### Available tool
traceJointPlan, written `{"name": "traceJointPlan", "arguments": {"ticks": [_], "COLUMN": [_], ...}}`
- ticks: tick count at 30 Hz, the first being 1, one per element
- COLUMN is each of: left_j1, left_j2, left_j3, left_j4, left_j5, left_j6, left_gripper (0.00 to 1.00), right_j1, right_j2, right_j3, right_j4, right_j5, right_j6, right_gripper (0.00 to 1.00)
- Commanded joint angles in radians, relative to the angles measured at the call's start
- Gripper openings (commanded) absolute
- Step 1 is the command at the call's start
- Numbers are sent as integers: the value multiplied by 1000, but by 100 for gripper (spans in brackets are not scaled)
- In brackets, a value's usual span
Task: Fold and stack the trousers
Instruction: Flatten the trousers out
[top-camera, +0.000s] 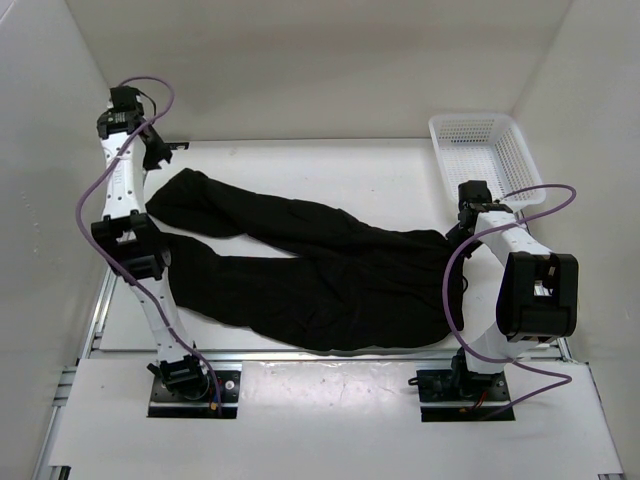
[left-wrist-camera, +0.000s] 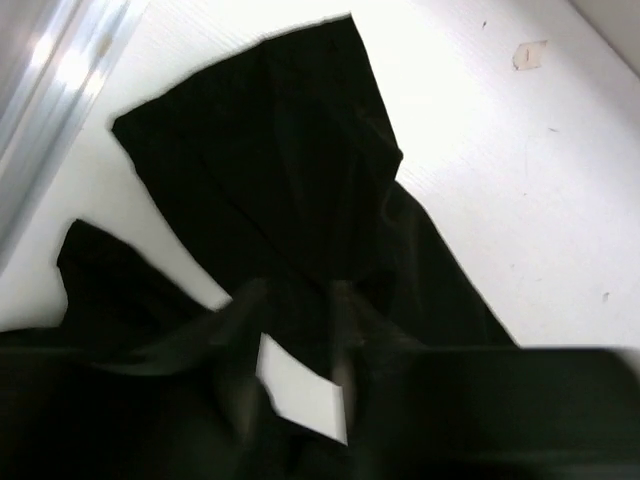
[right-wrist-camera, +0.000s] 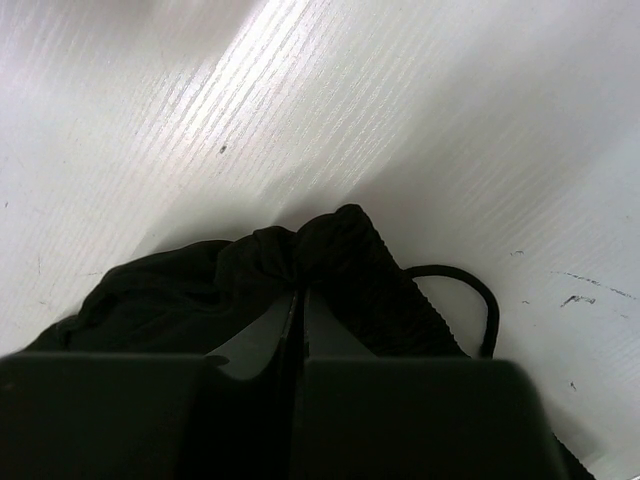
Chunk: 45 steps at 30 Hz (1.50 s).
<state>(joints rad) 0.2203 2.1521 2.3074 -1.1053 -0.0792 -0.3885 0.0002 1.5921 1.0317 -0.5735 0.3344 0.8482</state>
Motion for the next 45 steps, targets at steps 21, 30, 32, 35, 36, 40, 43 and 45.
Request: {"name": "traceJointPlan", "arguments": {"ticks": [21, 30, 32, 35, 36, 40, 43, 45], "left_j1": [-32, -41, -41, -41, -41, -41, -41, -41], "left_j2": [318, 171, 126, 68, 55, 20, -15, -37], "left_j3": [106, 116, 92, 80, 80, 52, -78, -155], "left_j4": [36, 47, 47, 58, 58, 49, 48, 93], "left_j5": [246, 190, 164, 145, 145, 154, 154, 154], "left_j6": [-49, -49, -49, -49, -49, -40, -39, -39], "left_gripper": [11, 11, 11, 11, 11, 11, 48, 66], "right_j1": [-5, -5, -5, -5, -5, -5, -5, -5], "right_j2": [5, 5, 5, 5, 5, 5, 5, 5], "right_j3": [-18, -18, -18, -18, -18, -18, -18, -18], "right_j4": [4, 4, 4, 4, 4, 4, 4, 4], "right_j5": [20, 20, 20, 20, 20, 20, 20, 20], "right_j6": [-23, -23, -23, -23, -23, -23, -23, -32], "right_gripper": [0, 0, 0, 0, 0, 0, 0, 0]}}
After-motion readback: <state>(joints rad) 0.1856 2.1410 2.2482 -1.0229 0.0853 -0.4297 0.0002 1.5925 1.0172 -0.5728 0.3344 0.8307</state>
